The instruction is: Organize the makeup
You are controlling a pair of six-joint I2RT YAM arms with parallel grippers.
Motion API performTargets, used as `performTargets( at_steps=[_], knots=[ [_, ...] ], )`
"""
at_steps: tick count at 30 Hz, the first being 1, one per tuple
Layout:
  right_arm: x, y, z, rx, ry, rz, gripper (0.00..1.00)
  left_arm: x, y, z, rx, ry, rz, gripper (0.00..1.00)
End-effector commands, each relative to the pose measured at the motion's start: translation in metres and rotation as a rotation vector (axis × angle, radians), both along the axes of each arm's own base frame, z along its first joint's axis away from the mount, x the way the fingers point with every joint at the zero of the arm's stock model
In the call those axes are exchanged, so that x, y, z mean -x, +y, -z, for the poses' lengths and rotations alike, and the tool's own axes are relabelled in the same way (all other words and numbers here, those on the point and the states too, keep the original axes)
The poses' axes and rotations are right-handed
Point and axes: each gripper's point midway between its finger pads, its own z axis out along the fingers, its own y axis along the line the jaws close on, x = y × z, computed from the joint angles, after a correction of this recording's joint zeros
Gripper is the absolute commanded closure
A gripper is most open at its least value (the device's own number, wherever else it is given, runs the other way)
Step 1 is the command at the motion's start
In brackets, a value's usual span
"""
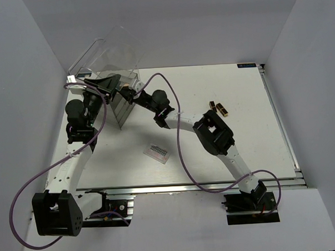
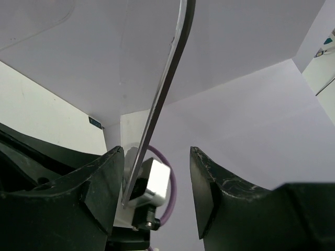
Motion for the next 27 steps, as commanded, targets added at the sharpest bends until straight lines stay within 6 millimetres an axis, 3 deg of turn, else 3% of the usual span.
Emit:
performTargets(
  at_steps=[1, 7, 12, 15, 21, 23, 24, 25, 26, 27],
  knots=[
    [-0.01, -0.002, -0.033, -0.089, -0.091, 0.05, 0.97, 0.01, -0.003, -0.037, 0.006, -0.101, 0.022, 0.38],
    [-0.012, 0.007, 0.004, -0.023, -0.101, 0.048, 0.79, 0.012, -0.002, -0.034, 0.005, -0.09, 0.012, 0.38],
    [-0.009, 0.01, 0.025, 0.03, -0.122, 0.031, 0.49, 0.011, -0.002, -0.034, 0.006, -0.084, 0.016, 0.38],
    [-0.009, 0.01, 0.028, 0.038, -0.128, 0.032, 0.46, 0.01, -0.002, -0.035, 0.002, -0.086, 0.015, 0.38],
    [-0.009, 0.006, 0.025, 0.035, -0.131, 0.034, 0.46, 0.01, -0.002, -0.035, -0.003, -0.082, 0.013, 0.38],
    [-0.007, 0.0, 0.017, 0.021, -0.138, 0.038, 0.5, 0.01, -0.002, -0.036, -0.005, -0.086, 0.011, 0.38],
    [-0.004, -0.003, 0.014, 0.017, -0.138, 0.037, 0.54, 0.01, -0.002, -0.035, -0.008, -0.083, 0.012, 0.38],
    [0.002, -0.01, -0.006, -0.004, -0.161, 0.031, 0.6, 0.01, -0.002, -0.035, -0.011, -0.081, 0.011, 0.38],
    [0.009, -0.02, 0.006, 0.012, -0.159, 0.026, 0.79, 0.011, -0.002, -0.035, -0.014, -0.082, 0.009, 0.39],
    [0.018, -0.027, 0.004, 0.015, -0.183, 0.003, 0.89, 0.01, -0.002, -0.032, -0.017, -0.074, 0.008, 0.4]
  ],
)
